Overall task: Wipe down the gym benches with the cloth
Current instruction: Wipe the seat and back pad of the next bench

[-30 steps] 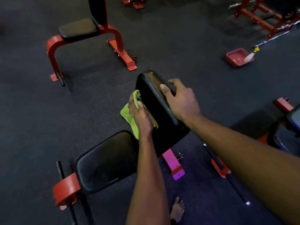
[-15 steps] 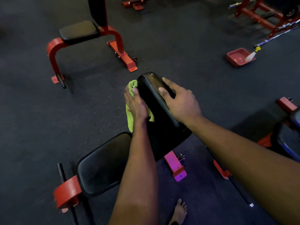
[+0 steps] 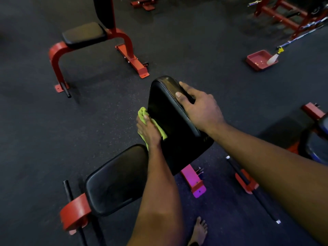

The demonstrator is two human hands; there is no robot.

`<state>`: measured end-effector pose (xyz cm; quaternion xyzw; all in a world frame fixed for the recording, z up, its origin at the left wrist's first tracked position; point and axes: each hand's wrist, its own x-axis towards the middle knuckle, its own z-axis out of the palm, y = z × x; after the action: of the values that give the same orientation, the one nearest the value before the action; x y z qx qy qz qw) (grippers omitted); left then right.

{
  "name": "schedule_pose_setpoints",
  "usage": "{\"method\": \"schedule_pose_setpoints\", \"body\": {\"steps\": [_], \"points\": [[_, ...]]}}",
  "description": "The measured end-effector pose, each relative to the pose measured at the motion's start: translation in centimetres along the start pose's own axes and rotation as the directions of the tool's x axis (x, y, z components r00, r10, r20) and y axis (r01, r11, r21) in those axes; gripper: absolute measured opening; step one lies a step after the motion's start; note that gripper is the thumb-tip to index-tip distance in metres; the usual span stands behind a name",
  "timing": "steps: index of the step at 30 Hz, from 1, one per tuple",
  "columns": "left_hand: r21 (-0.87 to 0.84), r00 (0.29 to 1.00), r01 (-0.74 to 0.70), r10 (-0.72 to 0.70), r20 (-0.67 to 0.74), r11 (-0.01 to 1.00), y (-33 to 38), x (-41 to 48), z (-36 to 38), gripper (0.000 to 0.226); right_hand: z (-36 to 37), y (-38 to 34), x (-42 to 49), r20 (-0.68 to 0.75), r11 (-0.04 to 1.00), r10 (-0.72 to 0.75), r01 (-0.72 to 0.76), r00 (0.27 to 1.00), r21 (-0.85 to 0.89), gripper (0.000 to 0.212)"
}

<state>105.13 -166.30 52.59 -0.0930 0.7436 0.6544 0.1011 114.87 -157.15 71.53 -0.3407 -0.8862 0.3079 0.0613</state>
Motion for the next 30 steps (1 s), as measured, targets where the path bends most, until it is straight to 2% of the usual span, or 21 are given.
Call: {"method": "schedule_pose_setpoints", "body": {"steps": [6, 8, 12, 15, 19, 23, 28, 30], "points": [[0.075, 0.997, -0.023, 0.018, 0.073, 0.997, -1.0, -6.7, -1.5, 0.053, -0.2, -0.3, -0.5, -0.014, 1.0, 0.011, -0.011, 1.0, 0.023, 0.052], [0.041, 0.997, -0.056, 0.054, 0.049, 0.998, -0.1, -9.0, -1.8, 0.052, -0.1, -0.2, -0.6, -0.018, 1.0, 0.008, -0.008, 1.0, 0.023, 0.051], [-0.142, 0.998, -0.06, 0.058, -0.018, 0.988, 2.3, -13.2, -1.6, 0.053, 0.0, -0.2, -0.6, -0.043, 1.0, 0.004, -0.003, 0.999, 0.027, 0.052], [-0.088, 0.984, -0.18, 0.179, -0.019, 0.98, 3.0, -14.9, -0.7, 0.058, 0.0, -0.2, -0.7, -0.046, 0.999, -0.01, 0.012, 0.999, 0.031, 0.052], [-0.07, 0.979, -0.204, 0.204, -0.014, 0.976, 1.5, -14.2, -0.3, 0.05, 0.3, 0.1, -0.5, -0.092, 0.998, -0.033, 0.037, 0.995, 0.044, 0.052], [-0.078, 0.994, -0.108, 0.105, -0.039, 0.991, -0.9, -12.7, 0.0, 0.057, 0.6, 0.4, -0.3, -0.116, 0.998, -0.056, 0.06, 0.992, 0.026, 0.052], [-0.088, 0.993, 0.112, -0.115, -0.022, 0.99, -3.9, -11.0, -0.3, 0.058, 0.2, 0.4, -0.4, -0.117, 0.996, -0.083, 0.088, 0.99, 0.031, 0.053], [-0.127, 0.989, 0.127, -0.134, -0.054, 0.984, -3.5, -12.2, 0.0, 0.065, 0.0, 0.3, -1.0, -0.147, 0.99, -0.141, 0.142, 0.979, -0.005, 0.052]]}}
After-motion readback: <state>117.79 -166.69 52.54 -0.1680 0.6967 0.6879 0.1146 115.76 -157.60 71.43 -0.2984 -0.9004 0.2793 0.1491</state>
